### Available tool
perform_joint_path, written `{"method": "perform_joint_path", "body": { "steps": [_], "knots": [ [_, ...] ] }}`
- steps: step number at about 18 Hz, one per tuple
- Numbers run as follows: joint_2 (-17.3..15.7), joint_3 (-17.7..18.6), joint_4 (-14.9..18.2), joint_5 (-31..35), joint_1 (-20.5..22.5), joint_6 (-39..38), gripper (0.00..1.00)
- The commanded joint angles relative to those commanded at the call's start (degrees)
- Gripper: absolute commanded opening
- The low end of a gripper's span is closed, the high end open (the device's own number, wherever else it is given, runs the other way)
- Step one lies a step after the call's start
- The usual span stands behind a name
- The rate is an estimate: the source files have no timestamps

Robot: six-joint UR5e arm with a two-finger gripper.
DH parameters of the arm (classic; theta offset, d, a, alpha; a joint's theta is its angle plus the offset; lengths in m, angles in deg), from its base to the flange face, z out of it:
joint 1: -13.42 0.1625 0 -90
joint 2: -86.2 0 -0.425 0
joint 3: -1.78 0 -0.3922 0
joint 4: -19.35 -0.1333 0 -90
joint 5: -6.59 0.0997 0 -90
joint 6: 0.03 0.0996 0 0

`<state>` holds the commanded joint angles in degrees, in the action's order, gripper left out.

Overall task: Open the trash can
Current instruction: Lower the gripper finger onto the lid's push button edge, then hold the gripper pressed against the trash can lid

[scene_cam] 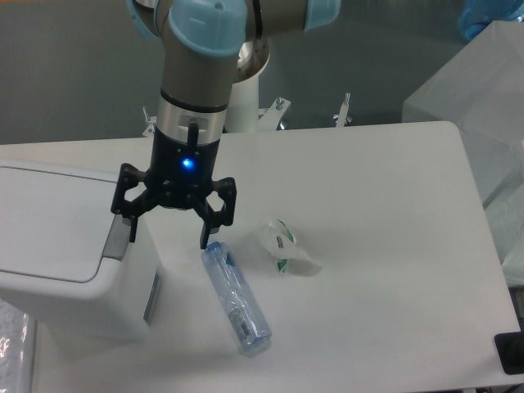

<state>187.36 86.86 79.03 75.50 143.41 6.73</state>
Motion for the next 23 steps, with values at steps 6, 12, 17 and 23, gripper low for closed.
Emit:
{"method": "perform_joint_path", "body": {
  "steps": [6, 12, 17, 23],
  "knots": [
    [0.00, 1.23, -2.28, 0.00, -0.26, 0.00, 1.00],
    [0.00, 1.76, -2.46, 0.00, -0.35, 0.00, 1.00],
    [0.09, 1.76, -2.64, 0.00, -0.35, 0.09, 1.00],
    [0.18, 2.29, -2.90, -0.09, -0.44, 0.18, 1.00]
  ]
}}
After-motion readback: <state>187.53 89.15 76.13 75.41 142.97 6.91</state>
